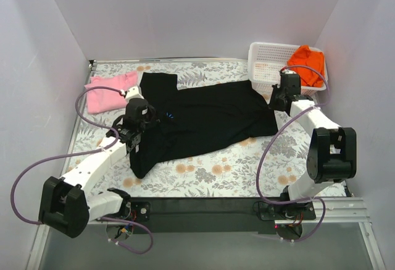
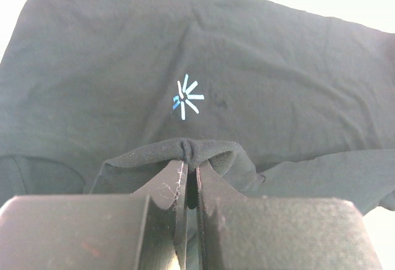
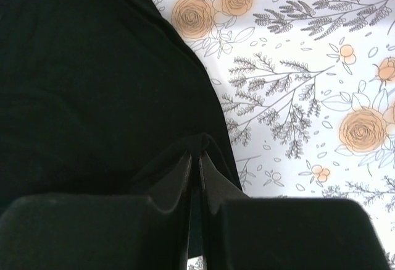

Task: Fold and stack the t-shirts
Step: Fold the tshirt

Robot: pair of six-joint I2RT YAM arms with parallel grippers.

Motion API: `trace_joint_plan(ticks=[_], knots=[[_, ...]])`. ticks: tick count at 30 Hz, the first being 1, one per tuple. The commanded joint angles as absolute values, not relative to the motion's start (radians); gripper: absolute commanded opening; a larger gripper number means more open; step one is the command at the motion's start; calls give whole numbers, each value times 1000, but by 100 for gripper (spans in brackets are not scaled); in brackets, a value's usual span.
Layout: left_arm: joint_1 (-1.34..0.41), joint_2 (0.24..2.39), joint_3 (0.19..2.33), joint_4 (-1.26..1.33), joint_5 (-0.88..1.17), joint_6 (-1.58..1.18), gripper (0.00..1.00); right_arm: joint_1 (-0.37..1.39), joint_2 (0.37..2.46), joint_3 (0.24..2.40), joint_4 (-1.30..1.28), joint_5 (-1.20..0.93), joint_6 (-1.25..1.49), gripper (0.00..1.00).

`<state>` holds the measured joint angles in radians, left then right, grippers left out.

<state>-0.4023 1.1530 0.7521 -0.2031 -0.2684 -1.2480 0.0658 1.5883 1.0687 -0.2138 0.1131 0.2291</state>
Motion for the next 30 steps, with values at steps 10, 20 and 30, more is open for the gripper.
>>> trace_joint_plan(ticks=[10, 20, 30], knots=[[-335, 1273, 805, -147, -196, -1210, 24, 69, 1628, 1149, -213, 74, 201, 22], [-310, 1250, 839, -98, -239, -1203, 95, 74, 1434, 1056, -213, 35, 176, 98], [-330, 982, 529, -132, -219, -1321, 96, 71, 1348, 833, -219, 63, 181, 98]])
